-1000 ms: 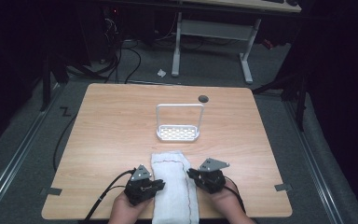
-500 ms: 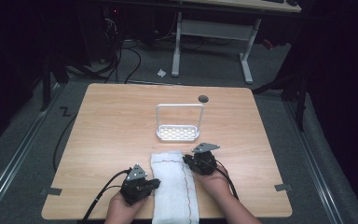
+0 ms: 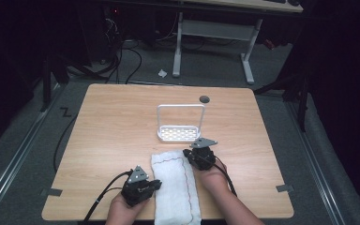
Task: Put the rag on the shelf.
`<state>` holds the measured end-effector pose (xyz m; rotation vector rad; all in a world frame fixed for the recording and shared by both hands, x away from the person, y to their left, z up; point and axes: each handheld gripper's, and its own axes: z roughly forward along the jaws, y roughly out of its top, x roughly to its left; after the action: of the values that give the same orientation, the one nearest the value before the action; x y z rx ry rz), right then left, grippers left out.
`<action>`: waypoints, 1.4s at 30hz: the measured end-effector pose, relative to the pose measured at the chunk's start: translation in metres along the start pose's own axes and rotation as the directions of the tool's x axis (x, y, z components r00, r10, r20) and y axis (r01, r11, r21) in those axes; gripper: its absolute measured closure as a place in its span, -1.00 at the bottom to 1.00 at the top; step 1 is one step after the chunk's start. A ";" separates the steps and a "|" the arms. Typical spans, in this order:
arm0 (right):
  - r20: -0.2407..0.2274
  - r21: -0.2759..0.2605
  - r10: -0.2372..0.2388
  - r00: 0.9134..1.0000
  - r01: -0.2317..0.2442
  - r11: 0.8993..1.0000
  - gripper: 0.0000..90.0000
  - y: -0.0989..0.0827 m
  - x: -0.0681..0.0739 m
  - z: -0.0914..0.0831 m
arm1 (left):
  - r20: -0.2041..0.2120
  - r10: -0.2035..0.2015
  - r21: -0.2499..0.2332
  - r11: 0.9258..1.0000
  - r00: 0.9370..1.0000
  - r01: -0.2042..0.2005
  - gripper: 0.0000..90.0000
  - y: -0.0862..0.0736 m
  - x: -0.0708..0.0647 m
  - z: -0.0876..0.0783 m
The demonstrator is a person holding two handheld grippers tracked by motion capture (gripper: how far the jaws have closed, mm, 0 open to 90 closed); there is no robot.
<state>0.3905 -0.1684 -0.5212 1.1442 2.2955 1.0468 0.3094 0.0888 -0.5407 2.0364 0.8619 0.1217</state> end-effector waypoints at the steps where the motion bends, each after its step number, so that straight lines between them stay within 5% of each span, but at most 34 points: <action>1: 0.000 0.008 0.002 1.000 -0.002 1.000 0.93 -0.001 0.000 0.004 | 0.001 0.000 0.000 1.000 1.000 0.000 0.81 0.000 0.000 0.000; 6: -0.012 0.024 0.019 1.000 -0.018 1.000 0.84 -0.004 0.000 0.012 | 0.020 -0.028 -0.011 1.000 0.999 0.028 0.64 0.002 0.004 -0.003; 8: -0.010 0.019 0.008 1.000 -0.008 1.000 0.84 -0.004 0.000 0.013 | -0.016 -0.051 -0.039 0.998 0.999 0.050 0.53 0.005 0.012 -0.007; 11: -0.018 0.019 0.018 1.000 -0.017 1.000 0.84 -0.005 0.001 0.012 | -0.051 -0.145 -0.080 0.987 0.988 0.140 0.36 0.013 0.033 -0.009; 13: -0.023 0.016 0.017 1.000 -0.016 1.000 0.84 -0.006 0.001 0.012 | -0.113 -0.164 -0.095 0.983 0.980 0.154 0.31 0.019 0.045 -0.006; 17: -0.027 0.017 -0.004 1.000 0.004 1.000 0.84 -0.009 0.002 0.009 | -0.134 -0.196 -0.083 0.979 0.972 0.186 0.27 0.031 0.059 0.011; 21: -0.034 0.029 -0.020 0.999 0.020 0.999 0.84 -0.013 0.005 0.002 | -0.107 -0.234 -0.062 0.972 0.966 0.229 0.33 0.040 0.062 0.024; 24: -0.029 0.042 -0.032 0.999 0.034 0.999 0.84 -0.017 0.006 -0.004 | -0.087 -0.215 -0.041 0.976 0.973 0.212 0.56 0.043 0.060 0.031; 28: -0.039 0.026 0.018 0.999 -0.017 1.000 0.64 -0.022 0.002 -0.009 | -0.071 -0.187 -0.032 0.982 0.980 0.185 0.80 0.042 0.058 0.033; 35: -0.074 0.018 0.106 0.992 -0.105 0.994 0.24 -0.020 0.001 -0.005 | -0.078 -0.169 -0.036 0.985 0.983 0.166 0.83 0.041 0.055 0.033; 42: -0.077 0.016 0.039 0.996 -0.038 0.999 0.52 -0.022 0.011 -0.003 | -0.089 -0.127 -0.031 0.992 0.988 0.125 0.83 0.040 0.049 0.032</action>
<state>0.3703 -0.1693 -0.5356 1.1780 2.3522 1.1088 0.3801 0.0826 -0.5408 1.9589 1.0384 0.1549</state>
